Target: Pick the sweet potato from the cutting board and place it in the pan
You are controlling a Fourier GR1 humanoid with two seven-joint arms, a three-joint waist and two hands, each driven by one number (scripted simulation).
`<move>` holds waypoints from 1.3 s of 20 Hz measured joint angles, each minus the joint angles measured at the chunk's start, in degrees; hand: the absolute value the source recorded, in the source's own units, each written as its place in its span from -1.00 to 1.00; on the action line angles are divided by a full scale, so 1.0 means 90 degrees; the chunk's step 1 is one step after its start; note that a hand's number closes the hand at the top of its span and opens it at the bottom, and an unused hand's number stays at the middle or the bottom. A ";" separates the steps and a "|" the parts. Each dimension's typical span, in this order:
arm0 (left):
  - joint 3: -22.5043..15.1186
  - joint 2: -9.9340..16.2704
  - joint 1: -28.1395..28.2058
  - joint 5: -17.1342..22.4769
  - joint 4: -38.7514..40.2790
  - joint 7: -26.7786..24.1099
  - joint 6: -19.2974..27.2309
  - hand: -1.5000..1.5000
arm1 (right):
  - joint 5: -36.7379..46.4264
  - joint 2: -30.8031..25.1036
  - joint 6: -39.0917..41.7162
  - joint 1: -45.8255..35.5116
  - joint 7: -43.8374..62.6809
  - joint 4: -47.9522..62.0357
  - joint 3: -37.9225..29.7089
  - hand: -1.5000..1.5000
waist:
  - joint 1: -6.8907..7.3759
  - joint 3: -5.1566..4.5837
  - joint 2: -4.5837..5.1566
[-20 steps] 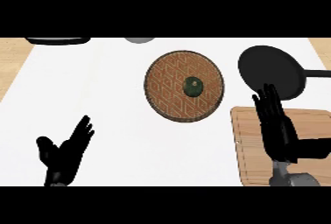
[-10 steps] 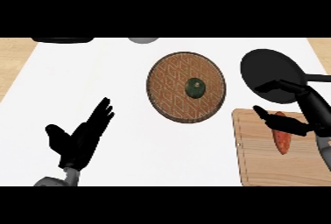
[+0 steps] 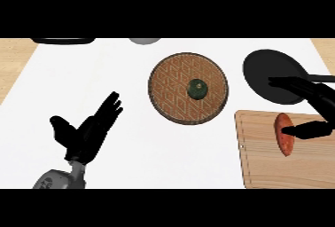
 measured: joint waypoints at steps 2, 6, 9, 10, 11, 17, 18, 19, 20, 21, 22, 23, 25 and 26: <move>-0.0014 -0.0016 0.0023 -0.0009 0.0026 -0.0023 -0.0019 0.00 | 0.0662 -0.0283 0.0112 -0.0101 0.0459 -0.0048 0.0409 -1.00 | 0.0022 -0.0013 -0.0011; -0.0029 -0.0023 -0.0019 0.0004 0.0039 0.0038 -0.0064 0.00 | 0.1941 -0.0737 0.0584 -0.0395 0.1577 -0.0255 0.1206 -1.00 | 0.0043 -0.0030 -0.0034; -0.0014 -0.0003 -0.0004 -0.0008 0.0046 0.0079 -0.0064 0.00 | 0.2629 -0.0763 0.1277 -0.0657 0.2560 -0.0614 0.1759 -1.00 | 0.0025 -0.0030 -0.0054; -0.0025 -0.0038 -0.0007 -0.0036 0.0089 0.0032 -0.0058 0.00 | 0.2808 -0.0691 0.1548 -0.0728 0.2898 -0.0733 0.1940 -1.00 | 0.0009 -0.0030 -0.0055; 0.0009 -0.0031 -0.0010 -0.0018 0.0114 -0.0001 -0.0090 0.00 | 0.2969 -0.0674 0.1860 -0.0780 0.3188 -0.0837 0.2117 -1.00 | -0.0004 -0.0030 -0.0057; 0.0094 -0.0031 0.0004 0.0002 0.0011 0.0092 -0.0086 0.00 | 0.3562 -0.0050 0.3654 -0.0881 0.4913 -0.1435 0.2894 -1.00 | -0.0082 -0.0011 -0.0061; 0.0134 -0.0018 0.0019 0.0025 0.0013 0.0081 -0.0130 0.00 | 0.3647 0.0121 0.3837 -0.0819 0.5206 -0.1495 0.2964 -1.00 | -0.0095 -0.0009 -0.0059; 0.0161 -0.0004 0.0064 0.0015 -0.0033 0.0073 -0.0152 0.00 | 0.3724 0.0200 0.3964 -0.0746 0.5354 -0.1504 0.2984 -1.00 | -0.0101 -0.0004 -0.0055; 0.0231 -0.0001 0.0017 0.0019 0.0039 0.0062 -0.0200 0.00 | 0.3799 0.0360 0.4084 -0.0699 0.5520 -0.1492 0.2989 -1.00 | -0.0111 -0.0001 -0.0050; 0.0207 -0.0064 0.0009 -0.0051 -0.0026 0.0114 -0.0122 0.00 | 0.3849 0.0458 0.4234 -0.0636 0.5672 -0.1570 0.2952 -1.00 | -0.0120 0.0002 -0.0047; 0.0210 -0.0049 0.0088 -0.0053 -0.0177 0.0198 -0.0112 0.00 | 0.3916 0.0566 0.4275 -0.0499 0.5820 -0.1593 0.2950 -1.00 | -0.0121 0.0003 -0.0048; 0.0221 -0.0108 0.0066 -0.0109 -0.0118 0.0175 -0.0115 0.00 | 0.3966 0.0664 0.4407 -0.0467 0.5923 -0.1662 0.2864 -1.00 | -0.0129 0.0007 -0.0045; 0.0234 -0.0133 0.0182 -0.0190 -0.0232 0.0192 -0.0143 0.00 | 0.4192 0.0810 0.4425 -0.0391 0.5982 -0.1592 0.2787 -1.00 | -0.0126 0.0008 -0.0041; 0.0260 -0.0161 0.0223 -0.0224 -0.0220 0.0155 -0.0183 0.00 | 0.4314 0.0892 0.4462 -0.0343 0.6006 -0.1579 0.2763 -1.00 | -0.0127 0.0009 -0.0040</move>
